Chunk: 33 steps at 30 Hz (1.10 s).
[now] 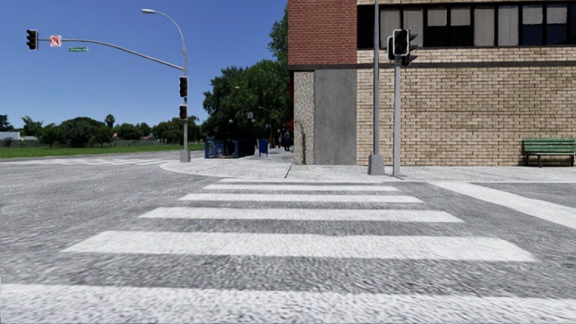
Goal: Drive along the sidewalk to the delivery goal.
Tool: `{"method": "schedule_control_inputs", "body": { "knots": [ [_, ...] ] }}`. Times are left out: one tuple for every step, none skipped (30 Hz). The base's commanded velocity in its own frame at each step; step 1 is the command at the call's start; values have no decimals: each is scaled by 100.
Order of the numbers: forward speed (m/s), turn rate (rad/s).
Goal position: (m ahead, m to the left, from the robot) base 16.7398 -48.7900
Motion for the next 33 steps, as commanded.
{"method": "schedule_control_inputs", "body": {
  "knots": [
    [200,0],
    [200,0],
    [200,0],
    [200,0],
    [200,0],
    [200,0],
    [200,0],
    [200,0],
    [200,0],
    [200,0],
    [200,0],
    [200,0],
    [200,0],
    [200,0],
    [200,0],
    [200,0],
    [200,0],
    [200,0],
    [200,0],
    [200,0],
    [200,0],
    [200,0],
    [200,0],
    [200,0],
    [200,0],
    [200,0],
    [200,0],
    [200,0],
    [200,0],
    [200,0],
    [200,0],
    [200,0],
    [200,0]
  ]
}}
